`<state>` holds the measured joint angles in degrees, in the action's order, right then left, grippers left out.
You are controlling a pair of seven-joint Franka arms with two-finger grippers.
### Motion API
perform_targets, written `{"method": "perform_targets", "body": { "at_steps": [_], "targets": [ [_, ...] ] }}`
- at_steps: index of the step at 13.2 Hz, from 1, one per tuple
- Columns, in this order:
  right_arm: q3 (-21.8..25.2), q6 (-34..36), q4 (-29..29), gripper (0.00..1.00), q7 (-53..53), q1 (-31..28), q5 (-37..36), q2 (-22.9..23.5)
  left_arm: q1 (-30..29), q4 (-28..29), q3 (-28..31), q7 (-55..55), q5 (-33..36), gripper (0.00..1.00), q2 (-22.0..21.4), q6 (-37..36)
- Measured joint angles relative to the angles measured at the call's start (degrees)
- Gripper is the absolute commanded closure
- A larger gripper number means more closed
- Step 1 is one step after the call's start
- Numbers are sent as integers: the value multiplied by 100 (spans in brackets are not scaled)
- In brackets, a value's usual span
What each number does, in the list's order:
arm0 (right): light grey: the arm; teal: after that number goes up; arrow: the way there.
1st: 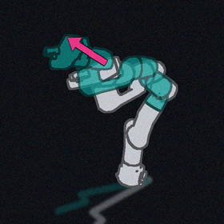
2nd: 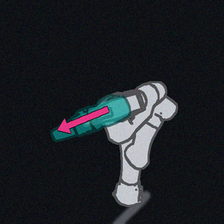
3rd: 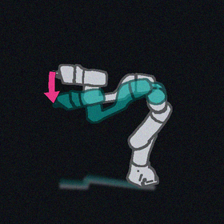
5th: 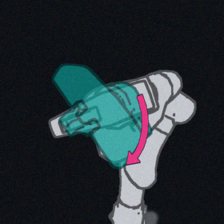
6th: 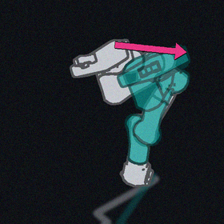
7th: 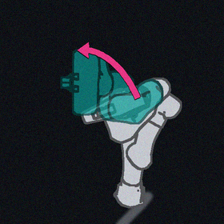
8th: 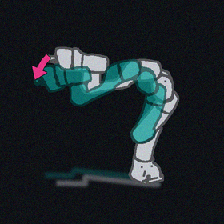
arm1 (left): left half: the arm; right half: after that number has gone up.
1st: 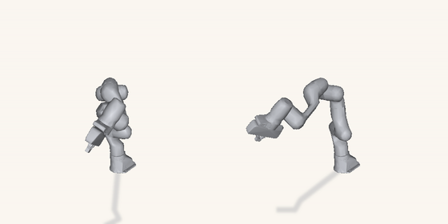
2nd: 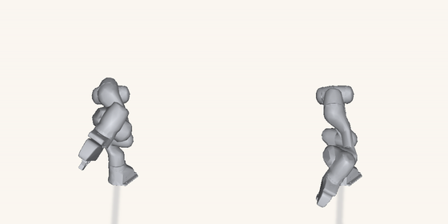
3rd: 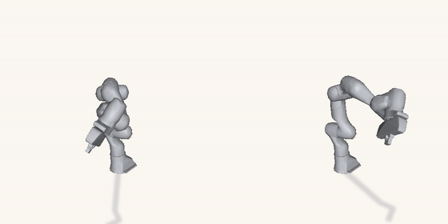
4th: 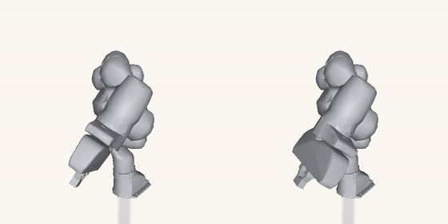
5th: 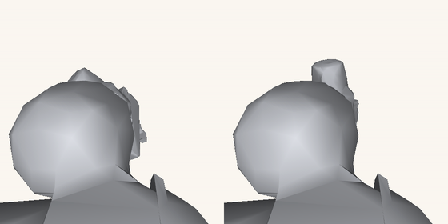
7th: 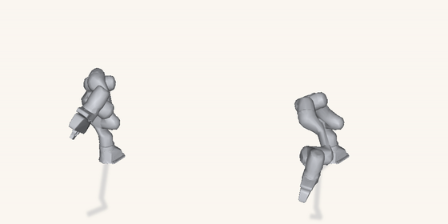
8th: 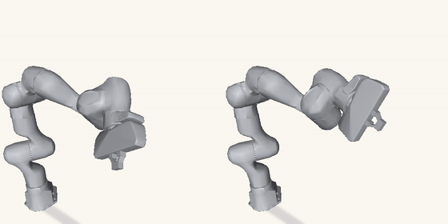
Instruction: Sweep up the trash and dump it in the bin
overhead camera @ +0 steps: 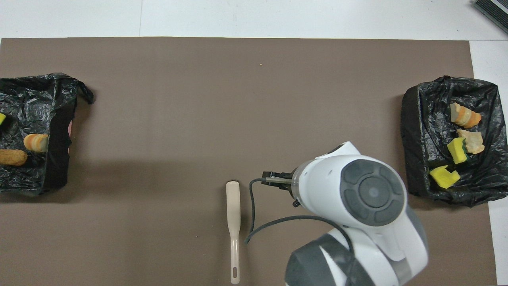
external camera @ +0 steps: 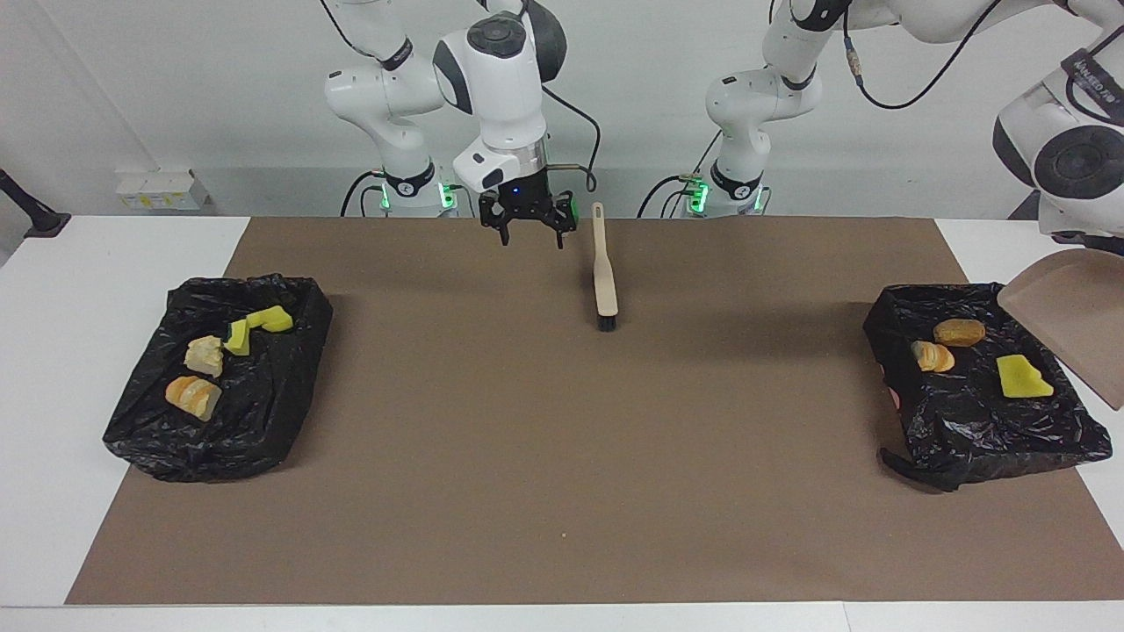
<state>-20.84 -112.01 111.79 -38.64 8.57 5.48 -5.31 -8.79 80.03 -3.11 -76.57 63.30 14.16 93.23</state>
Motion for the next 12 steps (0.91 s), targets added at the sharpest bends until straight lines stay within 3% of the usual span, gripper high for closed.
{"method": "perform_targets", "body": {
  "at_steps": [3, 6, 8, 12],
  "targets": [
    [156, 299, -453, 0, 867, -495, -5, -14, 174, -206, -76, 395, -1023, 100, 2, -59],
    [749, 520, -891, 0, 1696, -601, -6, -10, 199, -231, -86, 1395, -2487, 100, 2, -63],
    [1104, 814, -1203, 0, 2062, -605, -73, 19, 262, -236, -101, 2758, -3534, 100, -8, -57],
    [1466, 1058, -1713, 0, 2416, -469, -758, 198, 664, 92, -193, 4959, -4958, 100, -128, 195]
  ]
}}
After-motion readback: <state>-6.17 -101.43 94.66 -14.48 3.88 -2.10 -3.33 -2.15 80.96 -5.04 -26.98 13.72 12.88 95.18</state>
